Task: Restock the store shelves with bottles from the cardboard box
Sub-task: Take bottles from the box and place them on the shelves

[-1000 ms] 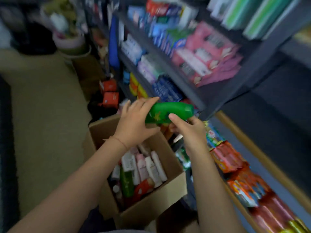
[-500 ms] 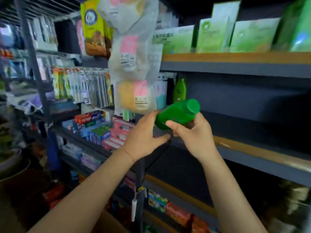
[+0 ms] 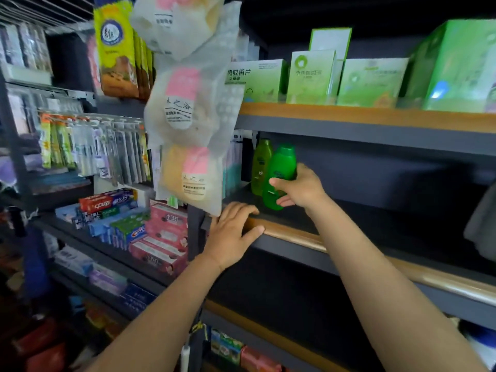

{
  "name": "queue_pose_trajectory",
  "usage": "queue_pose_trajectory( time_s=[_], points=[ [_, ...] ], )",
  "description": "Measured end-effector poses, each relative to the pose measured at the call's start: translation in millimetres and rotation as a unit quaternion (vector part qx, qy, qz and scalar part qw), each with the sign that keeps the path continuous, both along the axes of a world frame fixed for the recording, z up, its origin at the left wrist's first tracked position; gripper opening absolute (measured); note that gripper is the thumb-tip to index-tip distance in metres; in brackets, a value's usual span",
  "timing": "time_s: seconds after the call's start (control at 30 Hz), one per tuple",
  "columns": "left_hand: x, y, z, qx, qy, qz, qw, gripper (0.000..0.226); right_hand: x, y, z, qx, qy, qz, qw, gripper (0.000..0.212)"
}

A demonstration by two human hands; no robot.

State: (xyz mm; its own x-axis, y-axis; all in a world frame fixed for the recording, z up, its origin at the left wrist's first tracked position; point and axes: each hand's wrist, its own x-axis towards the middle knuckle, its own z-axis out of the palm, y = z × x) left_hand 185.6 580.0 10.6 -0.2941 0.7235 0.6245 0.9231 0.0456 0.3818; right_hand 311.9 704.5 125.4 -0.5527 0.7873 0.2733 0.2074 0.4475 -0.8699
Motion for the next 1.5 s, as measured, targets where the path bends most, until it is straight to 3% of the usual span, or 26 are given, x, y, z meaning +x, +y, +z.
queue_pose_trajectory(
  time_s=[0.27, 0.53, 0.87, 1.03, 1.3, 1.5],
  points=[
    [-3.9, 4.8, -6.0, 0.037, -0.023, -0.012, 0.999, 0.034, -63.7, 31.4, -5.6, -0.01, -0.055, -0.047, 0.997, 0.043],
    [-4.9, 7.0, -11.2, 0.069, -0.015, -0.016, 0.997, 0.042, -96.7, 47.0, -9.1, -0.034, -0.08, -0.064, 0.994, 0.042],
    [-4.5, 6.5, -10.1, 0.073, -0.007, -0.016, 0.997, 0.05, -106.3, 53.2, -7.9, -0.047, -0.078, -0.091, 0.992, 0.057],
    [-3.7, 3.9, -7.7, 0.05, -0.011, -0.018, 0.999, 0.052, -106.8, 53.6, -7.4, -0.061, -0.067, -0.1, 0.991, 0.076],
    [-5.0, 3.5, -7.5, 0.047, -0.018, -0.02, 0.999, 0.045, -86.0, 35.1, 1.6, -0.085, -0.029, -0.084, 0.992, 0.079],
    [6.3, -11.0, -18.0, 0.068, 0.018, -0.008, 0.997, 0.054, -13.7, -27.5, -6.6, -0.058, 0.097, 0.054, 0.992, 0.026]
  ],
)
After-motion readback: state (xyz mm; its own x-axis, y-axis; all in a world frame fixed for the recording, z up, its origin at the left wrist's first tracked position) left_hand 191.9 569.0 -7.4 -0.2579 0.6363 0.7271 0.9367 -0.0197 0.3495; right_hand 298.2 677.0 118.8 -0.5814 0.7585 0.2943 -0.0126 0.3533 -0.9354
